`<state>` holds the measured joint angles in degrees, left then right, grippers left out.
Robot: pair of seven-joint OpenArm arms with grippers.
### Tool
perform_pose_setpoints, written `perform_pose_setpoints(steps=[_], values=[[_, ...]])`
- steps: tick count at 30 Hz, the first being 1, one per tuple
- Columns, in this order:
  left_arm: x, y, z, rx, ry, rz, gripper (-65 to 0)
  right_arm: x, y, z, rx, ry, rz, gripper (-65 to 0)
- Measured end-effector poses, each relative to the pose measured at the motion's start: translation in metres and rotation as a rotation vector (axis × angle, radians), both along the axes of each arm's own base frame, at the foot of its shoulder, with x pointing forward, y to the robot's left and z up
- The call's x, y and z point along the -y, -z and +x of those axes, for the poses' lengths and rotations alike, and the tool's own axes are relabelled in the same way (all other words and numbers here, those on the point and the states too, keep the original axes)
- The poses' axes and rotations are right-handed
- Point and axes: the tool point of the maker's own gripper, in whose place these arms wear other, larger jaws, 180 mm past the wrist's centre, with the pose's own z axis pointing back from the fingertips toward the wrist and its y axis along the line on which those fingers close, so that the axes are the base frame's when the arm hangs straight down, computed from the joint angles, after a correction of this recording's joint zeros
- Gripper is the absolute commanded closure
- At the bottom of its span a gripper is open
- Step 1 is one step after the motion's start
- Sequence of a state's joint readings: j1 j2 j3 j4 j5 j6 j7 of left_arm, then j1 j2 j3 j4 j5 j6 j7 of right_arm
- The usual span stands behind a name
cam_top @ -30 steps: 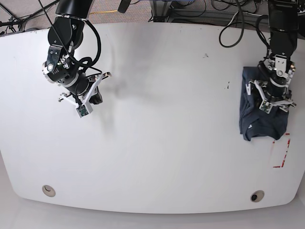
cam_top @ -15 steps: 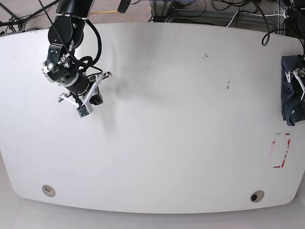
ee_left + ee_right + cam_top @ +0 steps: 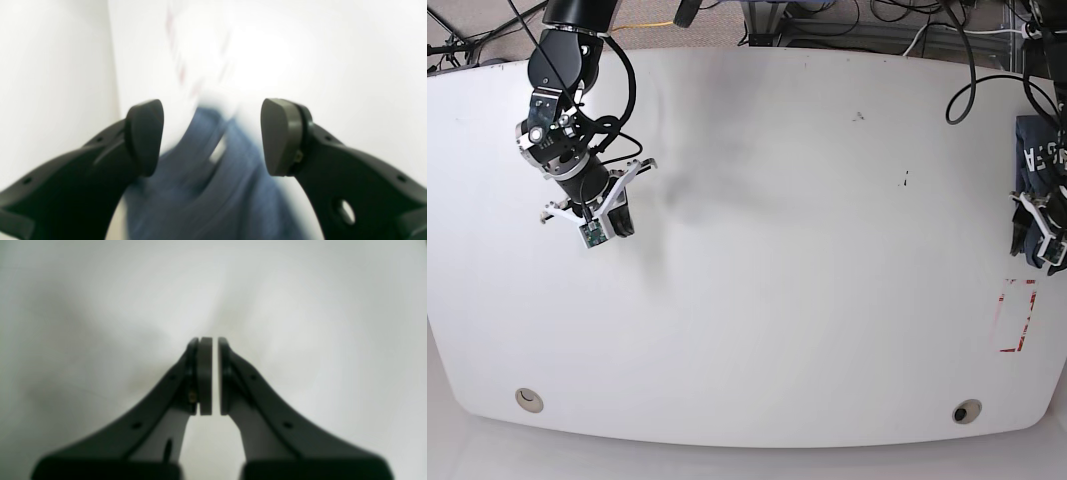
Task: Fold the T-shirt properly
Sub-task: 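Drag the folded bundle with the left gripper to the table edge, then open the left gripper and lift it off the bundle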
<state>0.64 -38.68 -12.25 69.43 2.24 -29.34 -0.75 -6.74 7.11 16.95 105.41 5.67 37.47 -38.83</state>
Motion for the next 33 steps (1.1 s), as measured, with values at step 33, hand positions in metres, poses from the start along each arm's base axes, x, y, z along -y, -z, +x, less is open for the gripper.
perform_pose_setpoints(steps=[33], values=[[0.237,0.061,-0.290,-0.318,-0.060,-0.449,-38.8,0.029,0.053,-0.247,-0.317,0.223,0.189,-2.2]])
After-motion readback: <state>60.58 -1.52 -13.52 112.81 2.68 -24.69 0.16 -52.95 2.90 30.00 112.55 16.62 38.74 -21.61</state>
